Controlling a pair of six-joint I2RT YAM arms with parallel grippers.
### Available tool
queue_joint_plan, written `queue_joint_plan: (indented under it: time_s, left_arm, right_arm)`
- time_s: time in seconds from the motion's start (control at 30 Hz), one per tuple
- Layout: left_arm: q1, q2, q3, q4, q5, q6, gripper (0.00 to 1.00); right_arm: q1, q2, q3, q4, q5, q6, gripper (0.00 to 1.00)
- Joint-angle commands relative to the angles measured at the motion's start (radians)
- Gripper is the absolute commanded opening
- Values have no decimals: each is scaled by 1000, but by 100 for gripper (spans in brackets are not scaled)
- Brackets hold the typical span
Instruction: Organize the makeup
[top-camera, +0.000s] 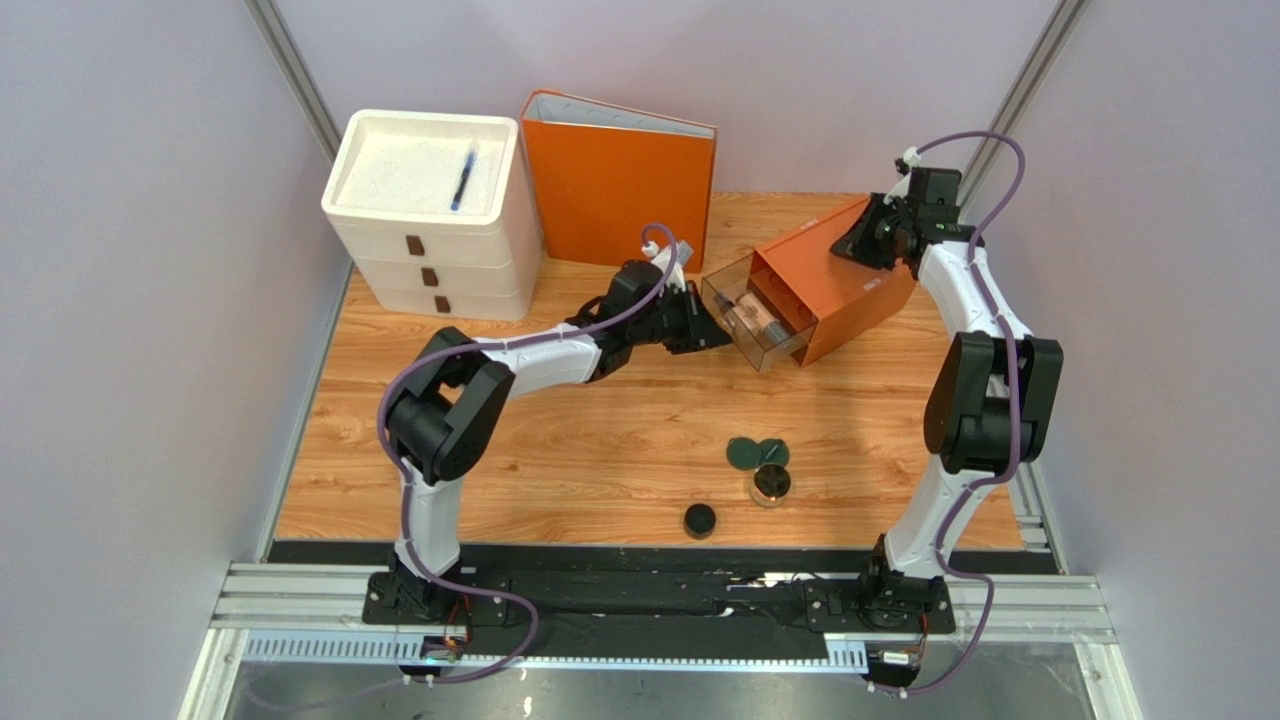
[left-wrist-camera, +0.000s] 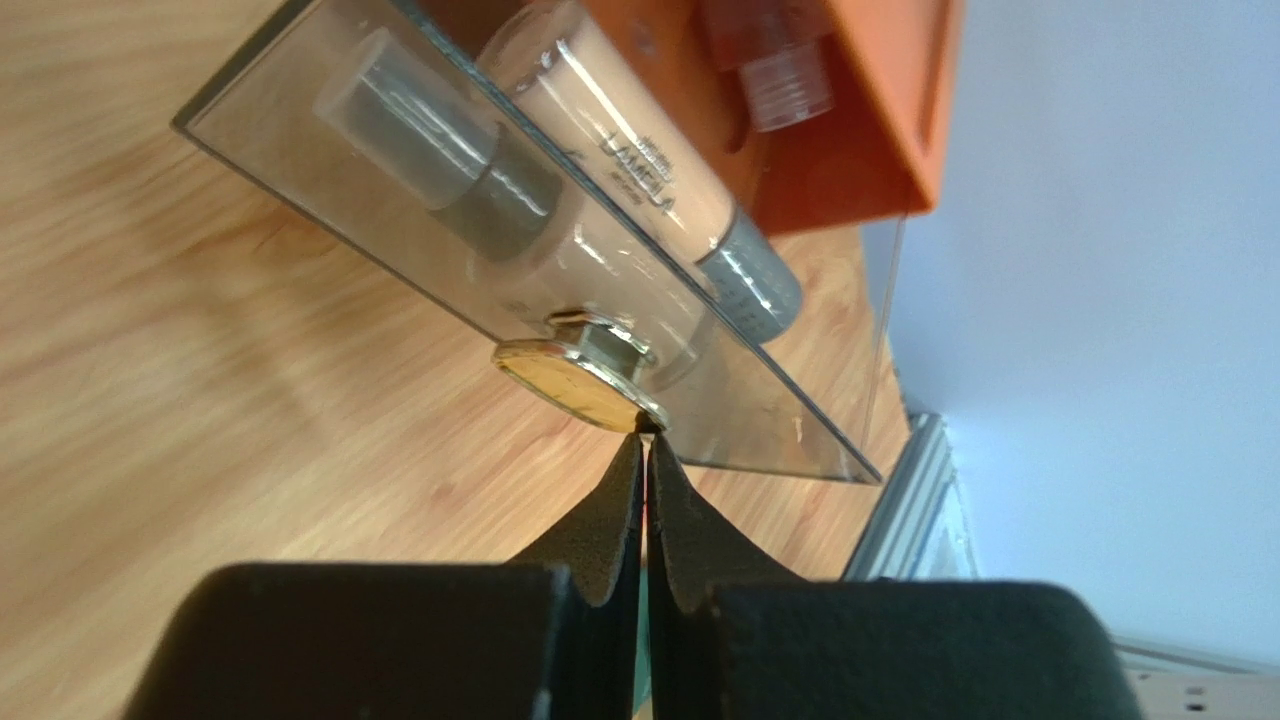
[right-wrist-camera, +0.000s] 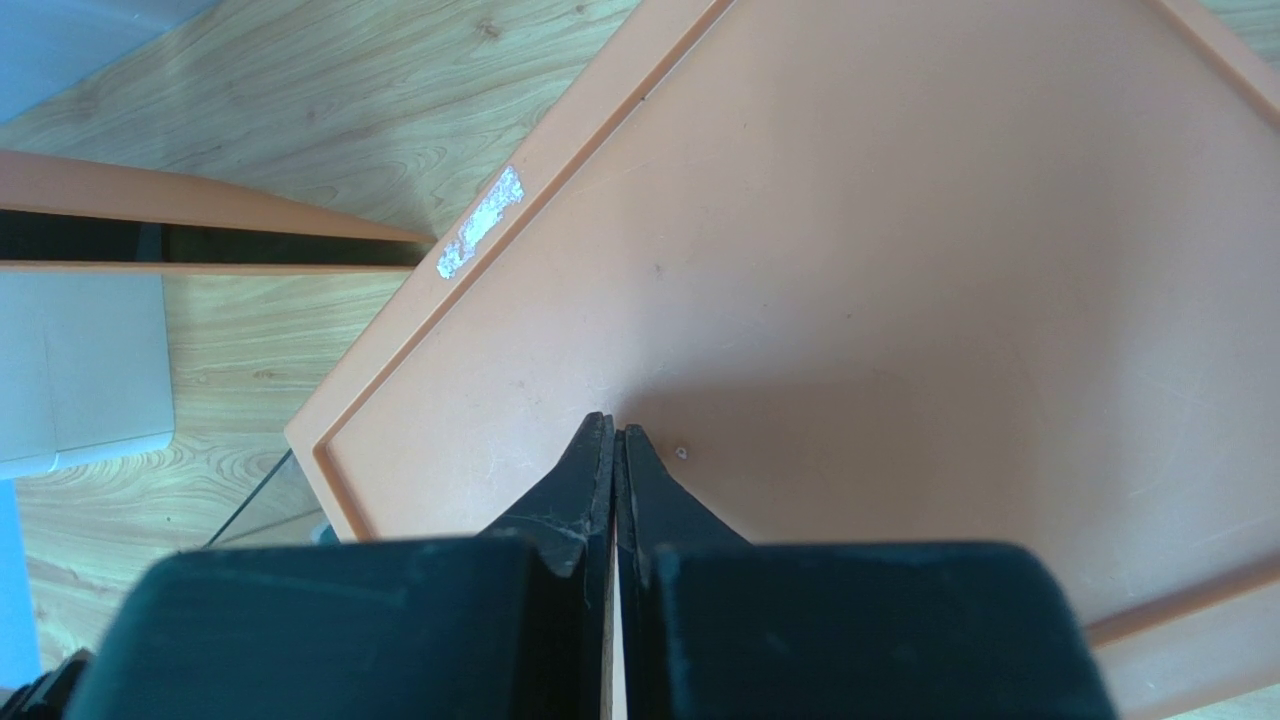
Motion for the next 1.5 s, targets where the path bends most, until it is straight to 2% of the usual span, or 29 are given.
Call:
queue_joint_plan:
  time_s: [0.0, 0.4, 0.5, 0.67, 0.7, 0.73, 0.8, 0.83, 0.93, 1.03, 1.1, 1.3, 1.47]
  left_arm:
    - [-7, 81, 170, 70, 49, -49, 0]
    - [-56, 366, 574, 12, 92, -161, 0]
    - [-56, 380, 594, 13, 94, -163, 0]
    - [-46, 317, 522, 53, 89, -87, 0]
    - [-45, 299, 499, 64, 88, -73, 4]
    - [-43, 258, 447, 70, 69, -54, 21]
    - [-42, 216, 391, 72, 42, -11, 38]
    - [-39, 181, 338, 73, 17, -4, 54]
    - [-33, 141, 244, 82, -3, -26, 69]
    - [-22, 142, 169, 134, -24, -138, 74]
    - [-19, 159, 166, 115, -32, -154, 75]
    - [-19, 255, 285, -48, -69, -183, 76]
    - [-19, 317, 379, -91, -80, -229, 76]
  right_arm:
    - [20, 135, -114, -295, 60, -34, 0]
    - [9, 139, -108, -298, 52, -34, 0]
    - [2, 141, -107, -301, 46, -32, 0]
    - [-3, 144, -107, -300, 43, -31, 0]
    - [-5, 144, -107, -300, 40, -29, 0]
    - [-5, 144, -107, -298, 40, -29, 0]
    - [-5, 145, -105, -300, 40, -29, 0]
    - [-5, 148, -104, -300, 40, -28, 0]
    - [-5, 150, -105, -300, 39, -28, 0]
    - [-5, 153, -104, -300, 37, -28, 0]
    - [-5, 154, -105, -300, 37, -28, 0]
    - [-5, 158, -105, -297, 34, -26, 0]
    - [-5, 156, -108, -295, 34, -28, 0]
